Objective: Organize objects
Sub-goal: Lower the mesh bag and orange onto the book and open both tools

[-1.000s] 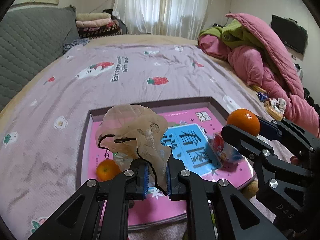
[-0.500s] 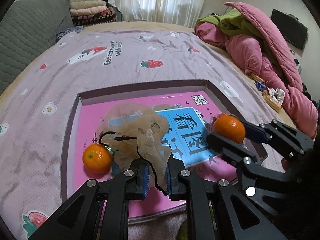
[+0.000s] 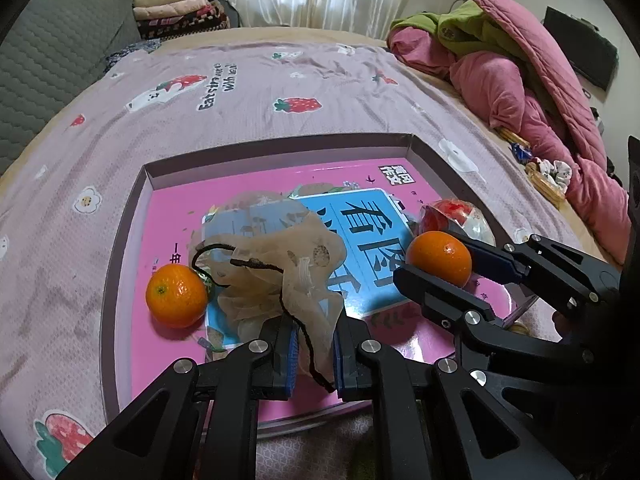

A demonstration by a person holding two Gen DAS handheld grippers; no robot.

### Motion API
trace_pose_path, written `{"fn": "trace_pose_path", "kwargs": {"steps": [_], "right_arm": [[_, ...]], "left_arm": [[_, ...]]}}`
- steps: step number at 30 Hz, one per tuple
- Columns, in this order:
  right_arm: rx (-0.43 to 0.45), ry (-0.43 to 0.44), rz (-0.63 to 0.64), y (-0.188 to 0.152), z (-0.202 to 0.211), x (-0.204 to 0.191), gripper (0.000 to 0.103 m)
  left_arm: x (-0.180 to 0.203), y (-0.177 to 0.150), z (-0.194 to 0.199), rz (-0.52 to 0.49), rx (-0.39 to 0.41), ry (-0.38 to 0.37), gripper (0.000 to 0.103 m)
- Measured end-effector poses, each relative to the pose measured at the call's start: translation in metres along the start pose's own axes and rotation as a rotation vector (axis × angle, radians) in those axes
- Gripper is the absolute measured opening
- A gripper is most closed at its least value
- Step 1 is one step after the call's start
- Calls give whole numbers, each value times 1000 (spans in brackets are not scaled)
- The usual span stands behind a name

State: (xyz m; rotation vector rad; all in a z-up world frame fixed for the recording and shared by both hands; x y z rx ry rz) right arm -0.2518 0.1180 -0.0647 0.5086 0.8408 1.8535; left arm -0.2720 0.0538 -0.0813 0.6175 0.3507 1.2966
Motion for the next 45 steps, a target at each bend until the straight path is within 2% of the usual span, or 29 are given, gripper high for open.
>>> {"fn": "trace_pose_path", "kwargs": {"steps": [21, 35, 45], "right_arm": [[-63, -1, -6, -14, -12, 2, 33], [-93, 4, -5, -21, -15, 2, 34], [-97, 4, -6, -22, -12, 3, 34]], "left_arm": [[-4, -9, -12, 24, -40, 6, 15], [-2, -11, -11, 39, -62, -24, 15], [0, -13, -12, 9, -66, -3, 15]]}}
Point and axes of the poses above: each gripper's, at about its wrist camera, not at the fingertips, and z roughly against the way its jaws point, x to its right, y to its top, the point moved 9 cm from there along -z, roughly the way its jaws point, and after that the axes turned 2 degrees about -z, right-handed, at the moved point
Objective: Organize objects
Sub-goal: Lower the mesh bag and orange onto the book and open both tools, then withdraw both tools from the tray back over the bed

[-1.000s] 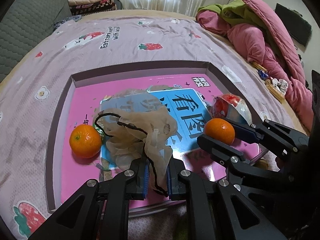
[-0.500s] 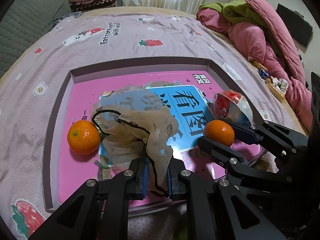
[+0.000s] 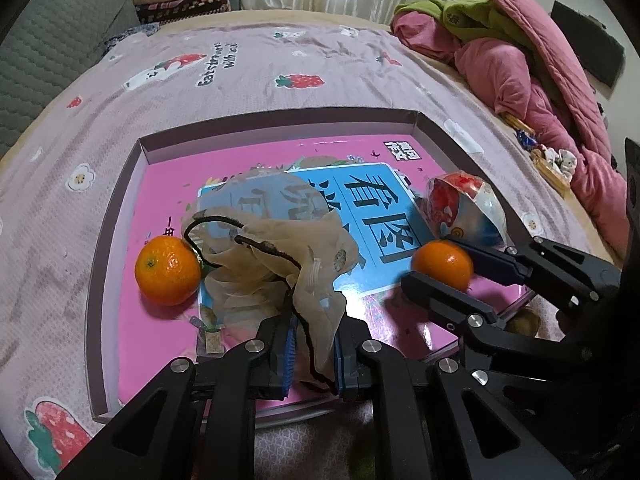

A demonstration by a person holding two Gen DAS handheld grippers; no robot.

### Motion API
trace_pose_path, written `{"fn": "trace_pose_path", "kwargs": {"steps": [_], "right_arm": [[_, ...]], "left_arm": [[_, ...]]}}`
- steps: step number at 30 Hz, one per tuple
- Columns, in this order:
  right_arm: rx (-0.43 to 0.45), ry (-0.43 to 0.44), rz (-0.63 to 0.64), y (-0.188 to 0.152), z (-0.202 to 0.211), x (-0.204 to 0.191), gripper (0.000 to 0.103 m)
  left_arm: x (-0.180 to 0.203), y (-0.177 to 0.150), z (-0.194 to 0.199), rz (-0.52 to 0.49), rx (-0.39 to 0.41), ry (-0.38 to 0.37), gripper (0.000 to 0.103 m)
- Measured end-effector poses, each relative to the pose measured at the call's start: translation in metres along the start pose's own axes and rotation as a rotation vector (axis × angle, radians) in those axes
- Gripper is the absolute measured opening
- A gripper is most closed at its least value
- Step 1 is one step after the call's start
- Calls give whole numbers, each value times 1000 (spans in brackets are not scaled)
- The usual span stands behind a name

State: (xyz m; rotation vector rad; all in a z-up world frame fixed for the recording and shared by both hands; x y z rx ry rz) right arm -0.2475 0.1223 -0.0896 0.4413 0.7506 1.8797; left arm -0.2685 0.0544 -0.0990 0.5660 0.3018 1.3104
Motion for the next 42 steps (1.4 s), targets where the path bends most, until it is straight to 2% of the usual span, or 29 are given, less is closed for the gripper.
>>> {"fn": "trace_pose_path", "kwargs": {"steps": [17, 22, 42], "right_arm": [[30, -3, 11, 5, 18, 2, 34], [42, 0, 4, 9, 23, 4, 35], [86, -13, -20, 21, 39, 12, 38]], "left_arm": [[4, -7, 6, -16, -22, -11, 27], [6, -6, 10, -10, -20, -22, 40], [5, 0, 30, -5, -16, -23, 56]]}}
Point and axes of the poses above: each gripper's, at about its wrist camera, not at the fingertips, and z roughly against the way its jaws point, x to its right, y to its top, the point moved 9 cm from there along -z, roughly the way its jaws point, and after that the axes turned 2 degrees about -z, right-handed, at the moved point
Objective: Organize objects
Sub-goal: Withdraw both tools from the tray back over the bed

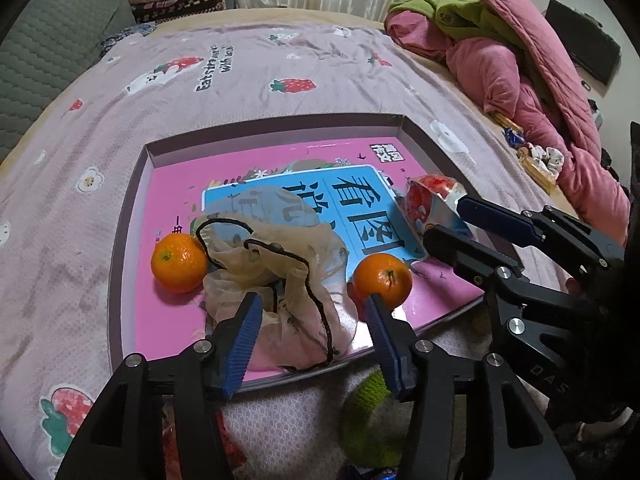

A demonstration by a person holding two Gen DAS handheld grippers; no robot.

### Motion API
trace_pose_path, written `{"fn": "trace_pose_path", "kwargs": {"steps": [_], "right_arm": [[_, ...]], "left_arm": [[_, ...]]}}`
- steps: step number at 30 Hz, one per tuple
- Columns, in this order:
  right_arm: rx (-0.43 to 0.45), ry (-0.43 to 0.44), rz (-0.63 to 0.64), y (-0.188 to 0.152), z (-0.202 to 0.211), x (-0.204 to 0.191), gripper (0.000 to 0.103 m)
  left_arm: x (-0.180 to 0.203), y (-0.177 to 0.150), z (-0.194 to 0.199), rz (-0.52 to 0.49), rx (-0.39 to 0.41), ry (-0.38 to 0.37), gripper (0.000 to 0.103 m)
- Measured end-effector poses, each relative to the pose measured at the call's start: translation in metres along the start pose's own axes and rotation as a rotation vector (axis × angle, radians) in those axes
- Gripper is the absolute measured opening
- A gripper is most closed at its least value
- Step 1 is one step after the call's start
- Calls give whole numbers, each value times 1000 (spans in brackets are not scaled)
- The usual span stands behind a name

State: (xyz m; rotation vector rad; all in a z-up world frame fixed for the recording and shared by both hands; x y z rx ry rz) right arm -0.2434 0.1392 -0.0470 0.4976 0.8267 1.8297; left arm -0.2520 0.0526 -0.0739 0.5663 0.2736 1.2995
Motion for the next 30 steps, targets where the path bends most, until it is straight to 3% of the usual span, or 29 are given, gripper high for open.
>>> {"fn": "trace_pose_path", "kwargs": {"steps": [7, 13, 30], "right_arm": [[12, -3, -2, 3, 4, 1, 39], [20, -6, -6, 6, 6, 2, 48], [67, -22, -26, 21, 23, 11, 56]], "left_arm": [[1, 5, 12, -1, 25, -5, 58], [-1, 12, 25, -3, 58, -5, 63], [-16, 30, 63, 20, 160, 28, 65]]}}
Point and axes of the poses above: each gripper's, at about its wrist camera, not at the fingertips, and z roughly against the way its jaws point, x to its right, y to its top, the point moved 9 cm from there along -z, roughly the way its jaws point, and after that the axes turned 2 degrees about -z, right-handed, at the moved point
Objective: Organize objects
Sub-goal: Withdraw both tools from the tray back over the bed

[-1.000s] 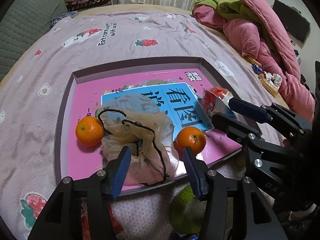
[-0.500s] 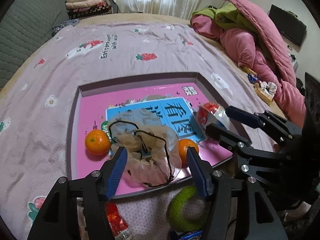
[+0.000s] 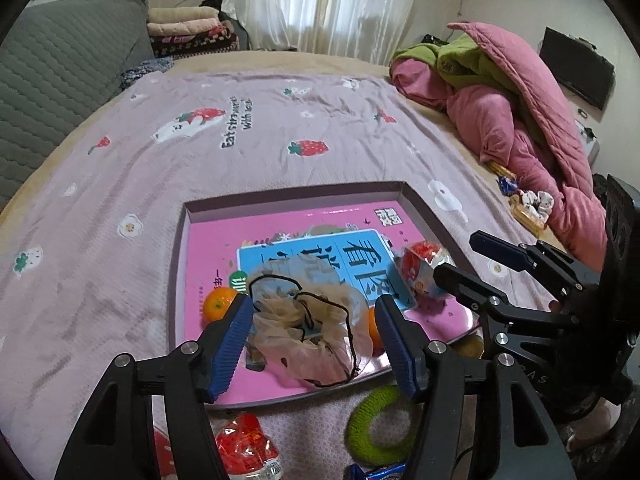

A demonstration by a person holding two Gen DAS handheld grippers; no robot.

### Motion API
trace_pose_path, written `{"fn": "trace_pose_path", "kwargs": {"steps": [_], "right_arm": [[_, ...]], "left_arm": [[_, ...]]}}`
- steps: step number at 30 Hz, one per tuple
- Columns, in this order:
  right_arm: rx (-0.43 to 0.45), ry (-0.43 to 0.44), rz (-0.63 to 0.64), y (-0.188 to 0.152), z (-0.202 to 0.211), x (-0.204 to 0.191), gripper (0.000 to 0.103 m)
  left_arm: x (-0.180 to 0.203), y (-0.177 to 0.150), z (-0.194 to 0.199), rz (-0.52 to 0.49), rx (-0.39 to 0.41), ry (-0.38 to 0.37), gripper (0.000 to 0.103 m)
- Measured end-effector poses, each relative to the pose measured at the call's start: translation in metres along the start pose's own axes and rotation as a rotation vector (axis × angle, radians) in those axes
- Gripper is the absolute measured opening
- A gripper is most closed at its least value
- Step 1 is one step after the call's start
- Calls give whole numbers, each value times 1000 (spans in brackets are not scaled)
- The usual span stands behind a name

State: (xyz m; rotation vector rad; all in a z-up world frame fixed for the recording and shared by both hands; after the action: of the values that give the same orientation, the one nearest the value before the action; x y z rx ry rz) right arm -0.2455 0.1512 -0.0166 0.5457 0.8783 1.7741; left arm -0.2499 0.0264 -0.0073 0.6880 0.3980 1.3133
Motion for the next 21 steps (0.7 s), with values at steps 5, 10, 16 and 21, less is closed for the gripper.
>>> {"fn": "trace_pose_path", "kwargs": {"steps": [5, 10, 16, 21], "right_arm": [[15, 2, -5, 6, 4, 1, 57], [36, 10, -2, 11, 11, -2, 61], [75, 2, 16, 19, 27, -4, 63], [123, 1, 8, 27, 47, -6, 65]], "left_arm": [[-3, 2, 8, 1, 28, 22, 65], [-4, 1, 17, 16, 49, 35, 67], [-2, -3, 30, 18, 87, 51, 71], [-1, -12, 39, 30, 103, 55, 71]]}}
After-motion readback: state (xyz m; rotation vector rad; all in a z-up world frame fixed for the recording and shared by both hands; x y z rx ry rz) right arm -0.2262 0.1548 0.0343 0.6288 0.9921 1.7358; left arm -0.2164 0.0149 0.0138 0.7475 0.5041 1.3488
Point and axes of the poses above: each gripper's, at about its wrist camera, not at the fingertips, and z roughly against the way its jaws point, x to its right, y to its top, the point moved 9 cm from there along -z, roughly the way its jaws point, and after that the axes turned 2 degrees about -z, right-handed, at the moved point
